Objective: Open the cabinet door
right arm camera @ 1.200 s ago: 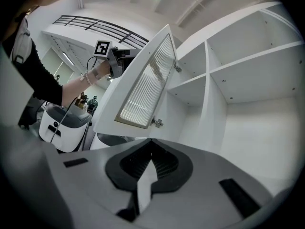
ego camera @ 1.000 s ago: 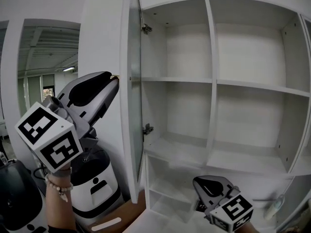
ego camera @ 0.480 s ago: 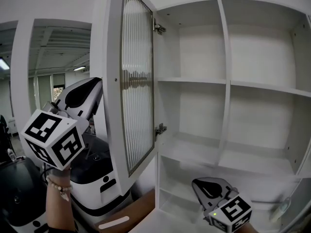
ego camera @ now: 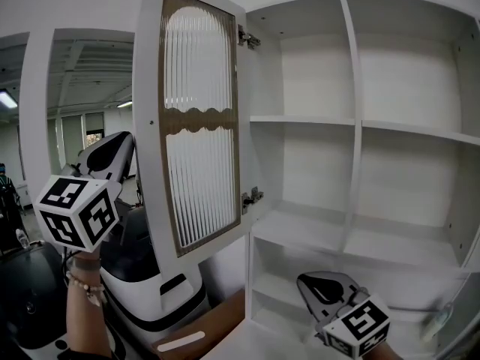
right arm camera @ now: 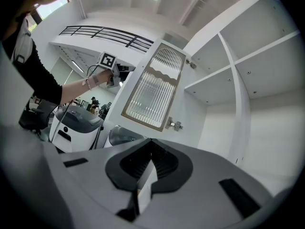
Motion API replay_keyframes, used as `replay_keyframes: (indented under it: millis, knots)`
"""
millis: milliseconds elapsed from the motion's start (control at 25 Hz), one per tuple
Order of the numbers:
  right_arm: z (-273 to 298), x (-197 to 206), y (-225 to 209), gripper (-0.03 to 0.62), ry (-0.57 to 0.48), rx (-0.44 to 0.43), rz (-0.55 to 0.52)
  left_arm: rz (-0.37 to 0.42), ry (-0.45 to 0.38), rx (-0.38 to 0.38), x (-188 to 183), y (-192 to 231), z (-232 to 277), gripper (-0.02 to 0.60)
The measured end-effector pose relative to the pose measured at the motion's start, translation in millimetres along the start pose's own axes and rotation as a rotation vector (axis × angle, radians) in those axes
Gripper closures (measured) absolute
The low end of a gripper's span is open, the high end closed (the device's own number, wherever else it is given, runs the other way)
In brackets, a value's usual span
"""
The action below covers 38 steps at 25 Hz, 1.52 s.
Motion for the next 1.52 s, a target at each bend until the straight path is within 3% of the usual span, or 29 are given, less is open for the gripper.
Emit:
replay_keyframes:
  millis: [160,600,800,960,1080,1360,1520]
  knots:
    - [6.9,-2.0,8.4,0.594,-0.002,-0.012,0.001,0.053,0.029,0.000,8.8,-4.1,-5.2,0.581]
    - [11.8,-0.4,18.6,0.594,0.063,-0.008,0.024,0.026,0.098,0.012,37.1,-28.5,-44.5,0.581]
    - [10.0,15.2,19.3,0.594,0.087,-0.009,0.071,0.000,0.139,0.034,53.1,-54.8,-66.4,0.581]
    - [10.0,28.1,18.7,0.594,0.039,-0.016,0.089,-0.011,0.133,0.044,57.6,-75.3,-79.7,0.581]
    - [5.3,32.0,21.6,0.594,0.082,0.001,0.074,-0.023,0.141,0.058,61.9,-93.5,-91.8,0.581]
    - [-4.3,40.1,24.4,0.594,0.030,0.029,0.035,-0.027,0.169,0.147,73.2,-152.3,-108.9,0.581]
    - [-17.2,49.0,26.8,0.594,0.103,0.065,0.046,-0.035,0.185,0.187,79.9,-183.6,-113.4,0.581]
Point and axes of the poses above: the fingertips, and each gripper's own axes: z forward along the fingers, y to its left, x out of its underside, the point moved 5 cm from there along -z, backward along the fingers, and after that the axes turned 5 degrees about z, right-handed, at the moved point
